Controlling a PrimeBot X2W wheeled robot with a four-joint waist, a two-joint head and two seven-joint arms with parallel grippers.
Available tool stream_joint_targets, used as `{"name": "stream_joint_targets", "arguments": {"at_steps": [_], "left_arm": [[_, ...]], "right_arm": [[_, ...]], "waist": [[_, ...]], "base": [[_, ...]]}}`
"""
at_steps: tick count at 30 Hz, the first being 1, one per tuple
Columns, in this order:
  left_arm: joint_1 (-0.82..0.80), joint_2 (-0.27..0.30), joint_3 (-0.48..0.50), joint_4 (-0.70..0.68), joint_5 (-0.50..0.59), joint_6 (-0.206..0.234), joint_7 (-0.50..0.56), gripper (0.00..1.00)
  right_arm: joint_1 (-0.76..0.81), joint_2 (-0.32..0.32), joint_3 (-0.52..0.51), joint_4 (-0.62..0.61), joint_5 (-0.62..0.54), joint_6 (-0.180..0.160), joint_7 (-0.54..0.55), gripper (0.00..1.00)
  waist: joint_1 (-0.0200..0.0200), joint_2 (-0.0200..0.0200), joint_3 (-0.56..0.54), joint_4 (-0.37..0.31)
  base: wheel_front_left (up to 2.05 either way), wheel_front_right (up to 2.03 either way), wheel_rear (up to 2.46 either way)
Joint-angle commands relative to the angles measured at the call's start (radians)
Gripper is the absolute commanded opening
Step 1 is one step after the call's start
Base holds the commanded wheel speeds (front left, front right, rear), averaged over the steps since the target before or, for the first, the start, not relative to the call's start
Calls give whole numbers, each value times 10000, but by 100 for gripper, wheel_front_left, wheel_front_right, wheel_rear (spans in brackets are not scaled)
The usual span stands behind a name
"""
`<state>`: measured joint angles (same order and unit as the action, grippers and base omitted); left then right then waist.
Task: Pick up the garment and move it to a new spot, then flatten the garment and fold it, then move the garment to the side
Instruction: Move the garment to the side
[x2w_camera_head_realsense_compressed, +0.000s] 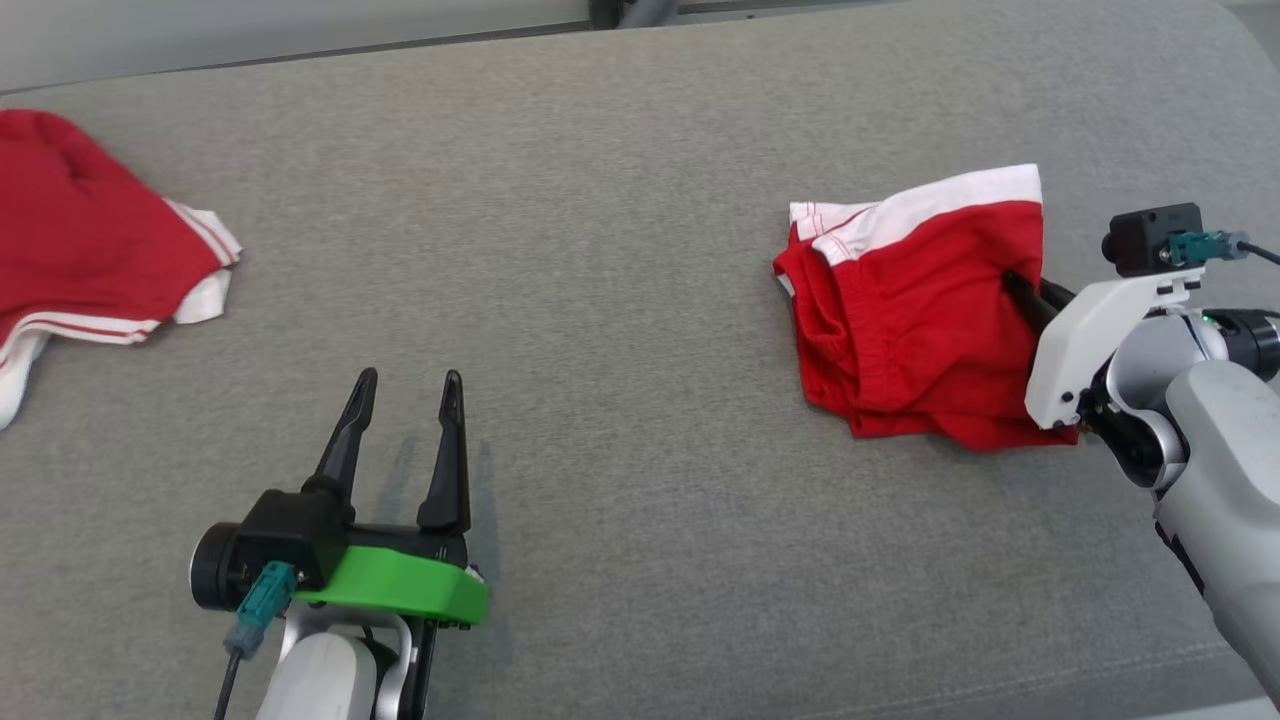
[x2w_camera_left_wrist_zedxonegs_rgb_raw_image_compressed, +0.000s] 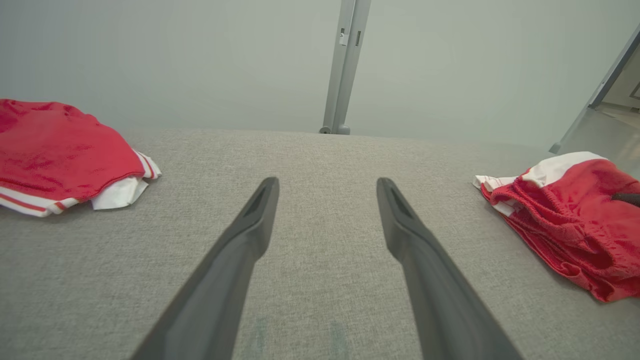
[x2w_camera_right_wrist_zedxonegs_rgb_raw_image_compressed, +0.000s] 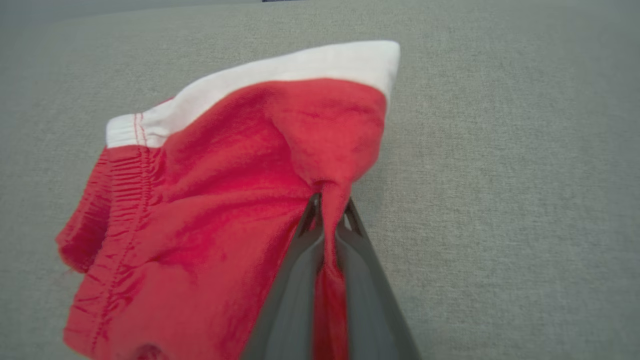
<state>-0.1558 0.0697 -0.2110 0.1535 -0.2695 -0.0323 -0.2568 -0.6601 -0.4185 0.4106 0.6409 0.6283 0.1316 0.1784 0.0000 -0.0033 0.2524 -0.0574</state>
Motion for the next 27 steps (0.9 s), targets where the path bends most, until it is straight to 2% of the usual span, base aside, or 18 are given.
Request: {"name": "stream_joint_targets", "arguments": {"at_steps": [1, 7, 12, 17, 27], "left_arm": [[-285, 106, -50, -23, 97, -28, 40, 100], [-618, 283, -152, -119, 246, -28, 175, 100], [-727, 345, -220, -129, 276, -21, 220, 100], [-842, 393, -294, -238, 300, -17, 253, 100], [-844, 624, -213, -515, 326, 145, 315, 100]], "right_arm": [[-216, -50, 29, 52, -70, -18, -111, 0], [-762, -27, 266, 149, -128, -18, -331, 0], [-1163, 9, 377, 399, -212, -18, -469, 0], [-1625, -224, 472, 847, -369, -18, -566, 0], [-2494, -1428, 508, 1591, -618, -18, -905, 0]], "waist": [[0, 33, 777, -1347], [0, 33, 1123, -2117], [0, 33, 1258, -2239], [0, 33, 1406, -1994], [0, 33, 1877, -1175]], "base": [[0, 0, 0], [0, 0, 0], [0, 0, 0], [0, 0, 0], [0, 0, 0]]}}
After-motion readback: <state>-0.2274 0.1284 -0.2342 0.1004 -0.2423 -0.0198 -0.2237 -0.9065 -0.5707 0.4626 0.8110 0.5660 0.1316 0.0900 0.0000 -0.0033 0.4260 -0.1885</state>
